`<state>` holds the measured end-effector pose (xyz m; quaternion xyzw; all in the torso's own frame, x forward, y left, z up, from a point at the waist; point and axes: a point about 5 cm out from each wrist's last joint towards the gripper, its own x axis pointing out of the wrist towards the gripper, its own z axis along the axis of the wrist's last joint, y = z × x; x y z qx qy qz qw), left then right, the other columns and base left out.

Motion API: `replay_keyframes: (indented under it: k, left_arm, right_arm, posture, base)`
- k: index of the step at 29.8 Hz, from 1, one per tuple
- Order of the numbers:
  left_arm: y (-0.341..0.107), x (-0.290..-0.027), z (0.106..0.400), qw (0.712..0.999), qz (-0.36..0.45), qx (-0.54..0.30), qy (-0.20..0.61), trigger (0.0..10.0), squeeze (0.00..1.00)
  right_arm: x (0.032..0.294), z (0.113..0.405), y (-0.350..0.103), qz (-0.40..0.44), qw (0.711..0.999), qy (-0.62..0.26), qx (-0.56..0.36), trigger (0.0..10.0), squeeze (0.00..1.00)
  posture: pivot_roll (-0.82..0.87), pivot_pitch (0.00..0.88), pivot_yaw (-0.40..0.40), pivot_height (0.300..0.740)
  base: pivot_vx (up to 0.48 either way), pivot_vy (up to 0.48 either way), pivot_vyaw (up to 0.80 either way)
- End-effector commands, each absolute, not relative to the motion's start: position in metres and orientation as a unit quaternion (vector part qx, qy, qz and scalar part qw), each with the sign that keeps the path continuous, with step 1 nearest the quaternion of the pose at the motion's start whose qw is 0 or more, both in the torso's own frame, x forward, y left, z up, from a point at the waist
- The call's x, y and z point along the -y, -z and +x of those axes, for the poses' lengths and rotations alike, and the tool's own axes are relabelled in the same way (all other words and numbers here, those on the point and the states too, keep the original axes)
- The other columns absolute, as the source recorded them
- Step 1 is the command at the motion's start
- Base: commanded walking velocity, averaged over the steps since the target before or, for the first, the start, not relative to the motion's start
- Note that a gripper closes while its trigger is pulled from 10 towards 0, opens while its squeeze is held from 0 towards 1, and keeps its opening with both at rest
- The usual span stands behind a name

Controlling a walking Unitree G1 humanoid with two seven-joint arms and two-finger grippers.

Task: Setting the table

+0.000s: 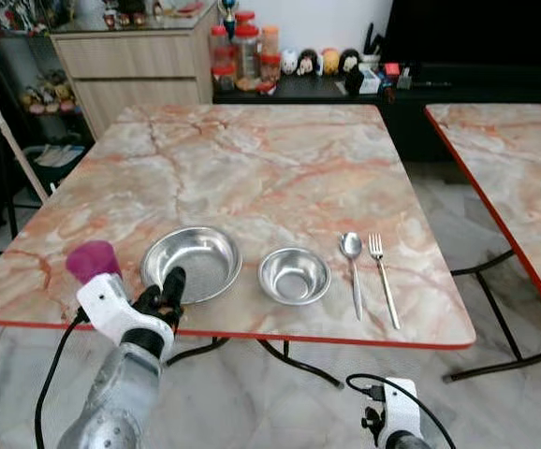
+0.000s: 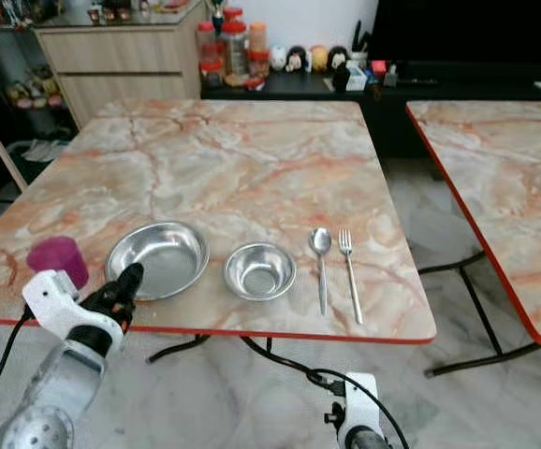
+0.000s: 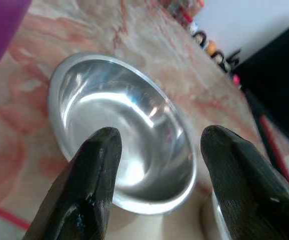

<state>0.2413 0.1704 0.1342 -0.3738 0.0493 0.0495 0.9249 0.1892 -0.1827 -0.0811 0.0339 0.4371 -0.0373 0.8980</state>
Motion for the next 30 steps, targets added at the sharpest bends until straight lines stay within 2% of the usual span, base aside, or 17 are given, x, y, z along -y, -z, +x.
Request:
replay_keyframes:
  k: [1, 8, 14, 30]
  left_arm:
    - [-0.134, -0.167, 0.244, 0.912, -0.401, -0.061, -0.062, 10.0, 0.00]
    - [-0.130, -0.180, 0.246, 0.910, -0.395, -0.069, -0.108, 10.0, 0.00]
    - [-0.115, -0.188, 0.244, 0.914, -0.367, -0.118, -0.128, 10.0, 0.00]
    - [-0.104, -0.189, 0.251, 0.899, -0.374, -0.159, -0.162, 10.0, 0.00]
  right_arm:
    - [0.182, 0.191, 0.080, 0.040, 0.899, 0.044, -0.434, 10.0, 0.00]
    - [0.182, 0.190, 0.081, 0.045, 0.899, 0.050, -0.434, 10.0, 0.00]
    - [0.182, 0.188, 0.082, 0.046, 0.898, 0.051, -0.435, 10.0, 0.00]
    - [0.184, 0.185, 0.082, 0.046, 0.898, 0.055, -0.434, 10.0, 0.00]
  posture:
    - [0.17, 0.038, 0.041, 0.740]
    - [0.17, 0.037, 0.052, 0.740]
    - [0.15, 0.035, 0.054, 0.740]
    - [0.13, 0.034, 0.067, 0.740]
  base:
    - [0.000, 0.000, 0.00]
    - [0.000, 0.000, 0.00]
    - [0.000, 0.000, 0.00]
    - [0.000, 0.000, 0.00]
